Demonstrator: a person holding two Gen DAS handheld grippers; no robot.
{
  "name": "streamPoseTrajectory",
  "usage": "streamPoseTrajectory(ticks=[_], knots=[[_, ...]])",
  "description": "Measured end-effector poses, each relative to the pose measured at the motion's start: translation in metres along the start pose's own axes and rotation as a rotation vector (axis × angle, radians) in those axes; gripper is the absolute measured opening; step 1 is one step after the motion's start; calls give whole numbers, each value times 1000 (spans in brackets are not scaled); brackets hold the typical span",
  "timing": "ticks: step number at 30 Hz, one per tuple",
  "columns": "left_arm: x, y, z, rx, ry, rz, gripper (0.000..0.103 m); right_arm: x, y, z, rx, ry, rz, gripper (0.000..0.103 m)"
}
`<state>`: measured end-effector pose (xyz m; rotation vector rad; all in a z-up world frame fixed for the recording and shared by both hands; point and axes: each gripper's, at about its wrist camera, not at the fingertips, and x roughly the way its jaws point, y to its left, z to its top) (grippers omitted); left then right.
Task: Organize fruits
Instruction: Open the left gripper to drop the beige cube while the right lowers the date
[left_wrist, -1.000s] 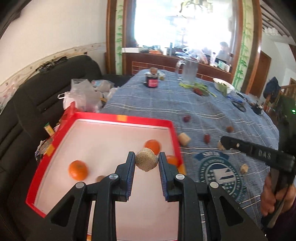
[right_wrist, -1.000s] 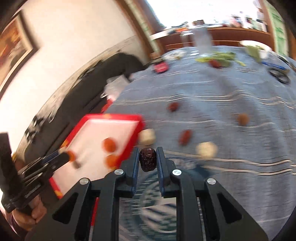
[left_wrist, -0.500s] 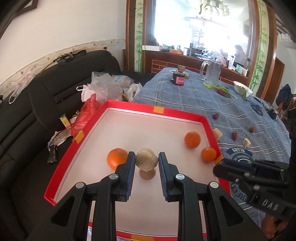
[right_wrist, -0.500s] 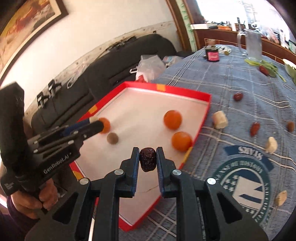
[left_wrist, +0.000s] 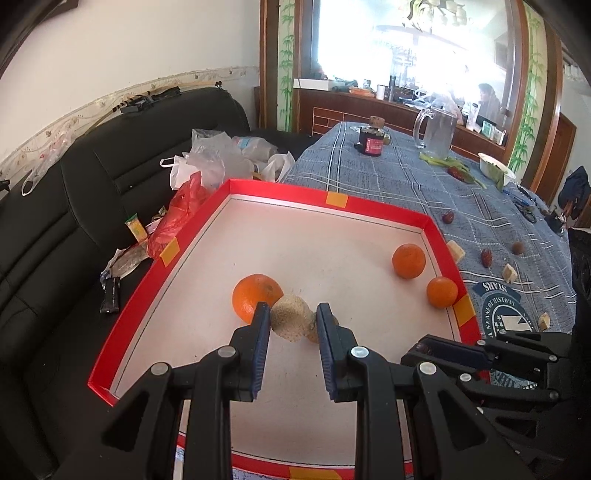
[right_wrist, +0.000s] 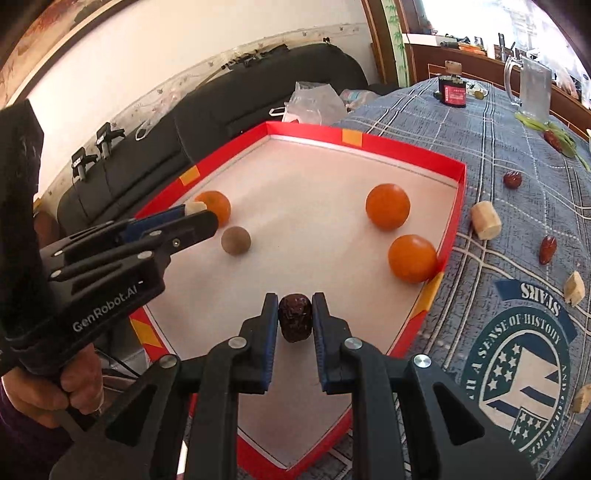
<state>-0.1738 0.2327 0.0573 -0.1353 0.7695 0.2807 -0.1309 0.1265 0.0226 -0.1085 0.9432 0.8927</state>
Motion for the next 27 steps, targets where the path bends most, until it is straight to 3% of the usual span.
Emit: streamPoseTrajectory(ticks=[13, 17, 19, 24, 27], knots=[[6, 2, -2, -13, 26, 18, 26, 3, 3, 0, -22, 12, -19, 21], [7, 3, -1, -17, 33, 27, 38, 2, 2, 0, -15, 23, -15, 22], [7, 4, -1, -18, 38, 27, 39, -1, 0, 0, -5, 24, -1, 22], [4, 1, 0, -14, 35, 31, 42, -11, -5, -1, 14, -1, 7, 41], [1, -1, 2, -12, 28, 36, 47, -20, -10, 0, 27, -29, 17, 41]])
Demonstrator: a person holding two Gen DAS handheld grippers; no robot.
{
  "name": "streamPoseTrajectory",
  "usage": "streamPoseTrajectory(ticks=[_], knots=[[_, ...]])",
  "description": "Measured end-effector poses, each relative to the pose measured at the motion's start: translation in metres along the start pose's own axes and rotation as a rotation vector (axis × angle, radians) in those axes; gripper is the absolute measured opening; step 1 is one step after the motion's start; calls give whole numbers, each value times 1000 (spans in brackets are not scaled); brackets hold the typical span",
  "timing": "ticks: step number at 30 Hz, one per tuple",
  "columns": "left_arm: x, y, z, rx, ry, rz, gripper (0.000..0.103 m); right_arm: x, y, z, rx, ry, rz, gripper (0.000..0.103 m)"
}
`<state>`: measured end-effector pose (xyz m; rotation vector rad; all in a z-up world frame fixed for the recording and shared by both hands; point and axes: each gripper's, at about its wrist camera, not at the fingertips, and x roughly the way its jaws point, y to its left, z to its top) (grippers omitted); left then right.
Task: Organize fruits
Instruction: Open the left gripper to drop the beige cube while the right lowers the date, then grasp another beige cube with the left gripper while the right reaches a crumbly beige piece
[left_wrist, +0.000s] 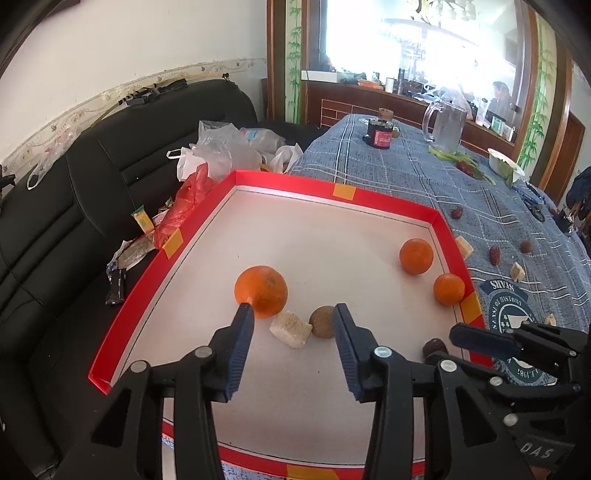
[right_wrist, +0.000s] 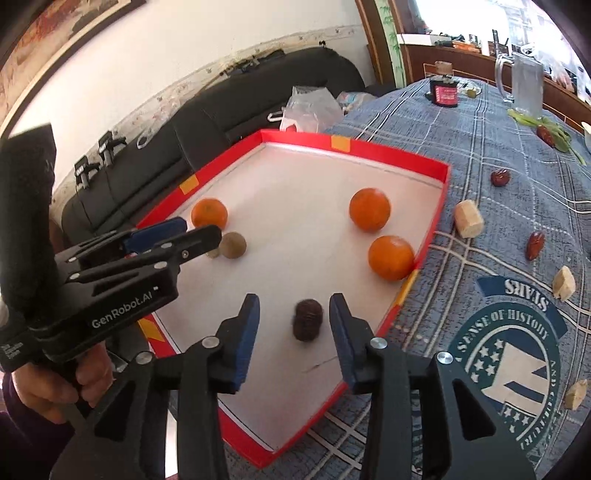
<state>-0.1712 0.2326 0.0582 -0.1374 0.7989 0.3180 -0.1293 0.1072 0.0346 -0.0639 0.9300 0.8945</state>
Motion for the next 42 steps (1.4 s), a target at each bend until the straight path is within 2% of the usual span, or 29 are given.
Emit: streamPoseTrajectory(ticks=[14, 22, 26, 34, 38, 42], knots=[[-7, -20, 2, 33, -1, 17, 66, -39, -46, 4, 105, -98, -11, 42], [-8, -41, -1, 76, 11, 17, 67, -67, -86, 5, 188, -158, -36, 42], [-8, -52, -2, 96, 18, 15, 67, -82, -109, 2, 231, -186, -54, 46], [-5, -80, -2, 154, 33, 10, 68, -122, -176, -10, 367, -263, -102, 49], [-5, -97, 0, 191, 33, 4, 68, -135, -205, -16, 452, -279, -111, 50], [-6, -120, 2, 233, 28, -15, 68, -136, -229, -23, 551, -245, -113, 52]])
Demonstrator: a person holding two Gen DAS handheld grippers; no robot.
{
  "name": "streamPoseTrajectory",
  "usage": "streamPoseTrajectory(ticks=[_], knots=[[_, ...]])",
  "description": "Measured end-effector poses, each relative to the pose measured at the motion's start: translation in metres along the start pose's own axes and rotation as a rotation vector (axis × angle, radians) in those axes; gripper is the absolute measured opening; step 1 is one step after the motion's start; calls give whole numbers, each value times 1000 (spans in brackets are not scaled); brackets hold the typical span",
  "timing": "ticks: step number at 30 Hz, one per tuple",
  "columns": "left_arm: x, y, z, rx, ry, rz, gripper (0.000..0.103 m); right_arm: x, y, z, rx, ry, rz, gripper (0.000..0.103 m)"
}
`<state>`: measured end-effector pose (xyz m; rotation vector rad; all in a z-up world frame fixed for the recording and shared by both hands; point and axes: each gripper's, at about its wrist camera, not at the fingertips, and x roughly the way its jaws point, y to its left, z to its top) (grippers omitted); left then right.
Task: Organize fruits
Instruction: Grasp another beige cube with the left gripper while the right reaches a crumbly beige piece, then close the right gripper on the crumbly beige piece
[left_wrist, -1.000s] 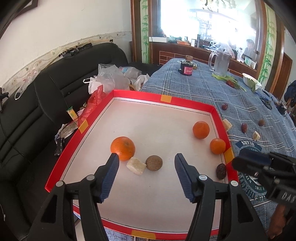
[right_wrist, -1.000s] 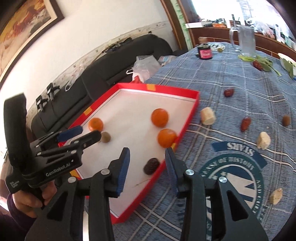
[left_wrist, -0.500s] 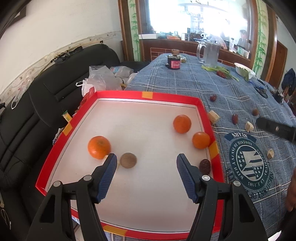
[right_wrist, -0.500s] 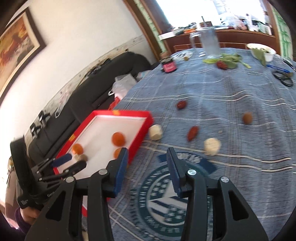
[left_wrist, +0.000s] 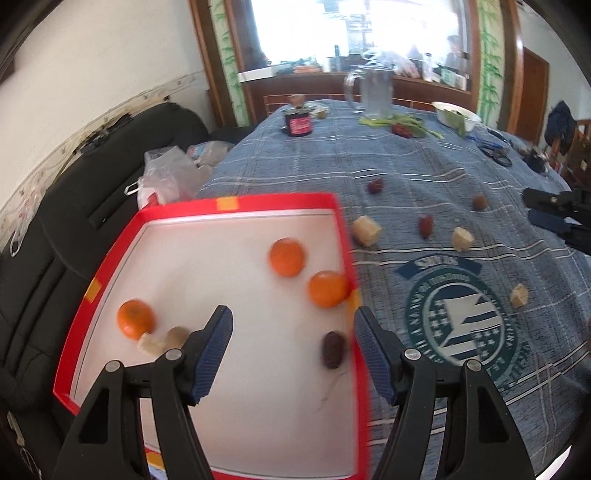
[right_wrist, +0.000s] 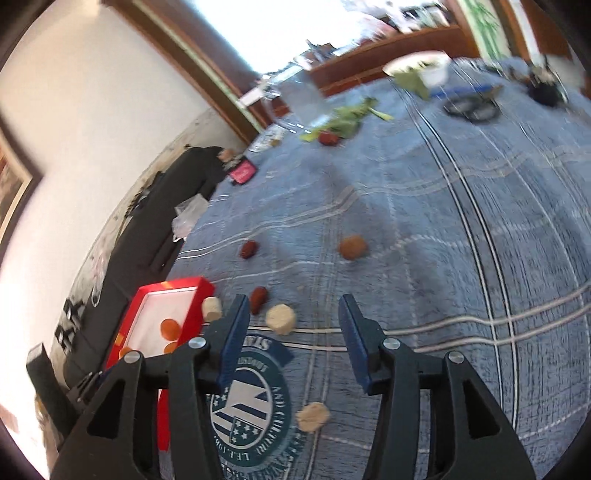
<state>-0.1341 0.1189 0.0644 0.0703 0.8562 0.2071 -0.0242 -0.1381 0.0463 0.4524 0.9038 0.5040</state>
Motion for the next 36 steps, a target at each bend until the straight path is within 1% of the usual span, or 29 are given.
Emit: streamPoseTrajectory(ticks=[4, 8, 11, 13, 18, 21, 26, 27, 29, 30, 32, 33, 34, 35, 36], knots=[[1, -26, 8, 54, -5, -27, 68, 6, -9, 0, 45, 42, -12, 52], [8, -56, 15, 110, 2, -55, 68, 3, -25, 2, 118, 42, -25, 52], [15, -78, 21, 158, 5, -79, 68, 2, -31, 2, 149, 38, -30, 52], [20, -89, 25, 178, 6, -82, 68, 1, -34, 2, 164, 38, -34, 52], [34, -111, 40, 205, 11, -105, 68, -2, -39, 2, 195, 38, -29, 52], [42, -120, 46, 207, 15, -121, 68, -4, -39, 2, 193, 34, -25, 52], [56, -133, 53, 212, 38, -161, 67, -4, -35, 1, 173, 69, 11, 52], [59, -136, 54, 219, 48, -164, 66, -4, -34, 0, 169, 77, 18, 52], [64, -140, 54, 231, 60, -184, 52, -4, -33, -1, 164, 94, 30, 52], [67, -142, 55, 235, 69, -199, 48, -6, -33, -1, 164, 94, 37, 52], [74, -144, 56, 238, 87, -213, 35, -9, -31, -1, 155, 81, 28, 52], [76, -145, 57, 237, 90, -230, 35, -10, -31, -1, 151, 75, 18, 52], [77, -146, 58, 233, 92, -251, 29, -10, -31, -1, 148, 71, 7, 52], [78, -147, 58, 236, 96, -255, 25, -10, -32, 0, 149, 71, 4, 52], [78, -148, 58, 240, 92, -255, 25, -8, -32, 0, 151, 75, 2, 52]])
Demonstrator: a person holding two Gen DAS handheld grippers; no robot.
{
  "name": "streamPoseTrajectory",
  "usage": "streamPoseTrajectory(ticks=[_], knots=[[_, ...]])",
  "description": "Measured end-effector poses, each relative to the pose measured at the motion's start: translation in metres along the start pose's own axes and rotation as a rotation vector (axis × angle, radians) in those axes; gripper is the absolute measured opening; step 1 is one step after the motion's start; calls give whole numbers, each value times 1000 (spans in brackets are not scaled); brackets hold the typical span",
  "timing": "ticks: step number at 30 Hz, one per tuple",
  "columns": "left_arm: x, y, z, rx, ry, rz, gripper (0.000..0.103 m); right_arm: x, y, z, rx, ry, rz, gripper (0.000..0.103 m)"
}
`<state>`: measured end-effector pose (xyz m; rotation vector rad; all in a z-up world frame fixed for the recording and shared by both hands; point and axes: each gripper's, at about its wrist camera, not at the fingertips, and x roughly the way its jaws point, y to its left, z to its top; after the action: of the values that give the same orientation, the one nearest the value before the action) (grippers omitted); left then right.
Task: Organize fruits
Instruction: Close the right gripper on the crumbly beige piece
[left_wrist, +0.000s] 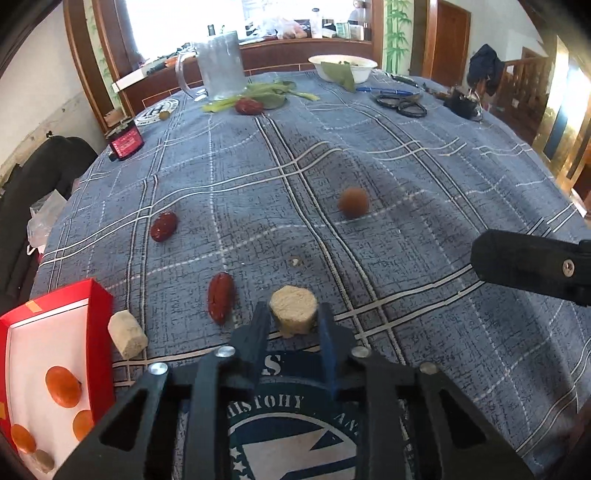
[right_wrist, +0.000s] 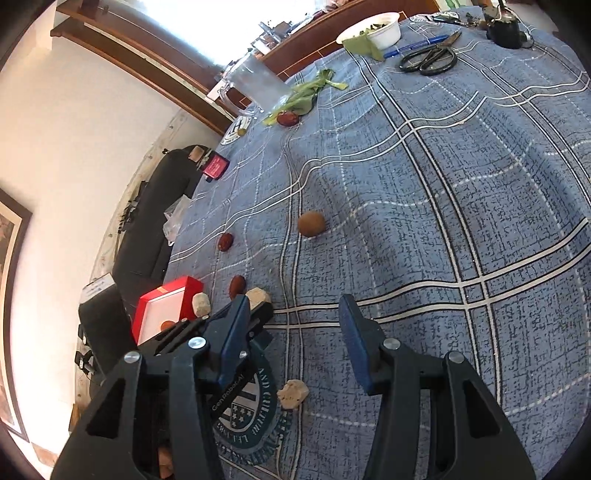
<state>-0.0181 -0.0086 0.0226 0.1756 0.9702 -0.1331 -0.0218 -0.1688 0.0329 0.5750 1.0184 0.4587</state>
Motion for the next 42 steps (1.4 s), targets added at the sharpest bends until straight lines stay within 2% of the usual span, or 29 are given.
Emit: streamPoseTrajectory(ticks=[6, 8, 12, 15, 18, 27, 31, 33, 35, 42], knots=[[-11, 8, -7, -32, -22, -30, 25, 9, 5, -2, -40, 34, -13, 52], [-20, 15, -12, -51, -33, -31, 25, 14, 13, -6, -92, 56, -19, 52], [-44, 28, -26, -81, -67, -29, 25, 24, 40, -29, -286, 127, -53, 52], [-58, 36, -37, -92, -87, -35, 25, 25, 49, -47, -389, 138, -114, 52], [-64, 41, -48, -106, -91, -50, 25, 27, 52, -56, -432, 137, -141, 52], [-69, 50, -64, -142, -79, -94, 25, 42, 53, -65, -467, 152, -227, 52], [-72, 51, -66, -147, -87, -109, 25, 44, 58, -69, -504, 128, -286, 42], [-76, 52, -67, -150, -98, -113, 25, 43, 60, -72, -525, 114, -329, 29], [-78, 55, -68, -156, -105, -119, 25, 43, 60, -73, -539, 104, -354, 25], [-93, 72, -78, -198, -141, -115, 25, 36, 70, -76, -518, 81, -349, 25]])
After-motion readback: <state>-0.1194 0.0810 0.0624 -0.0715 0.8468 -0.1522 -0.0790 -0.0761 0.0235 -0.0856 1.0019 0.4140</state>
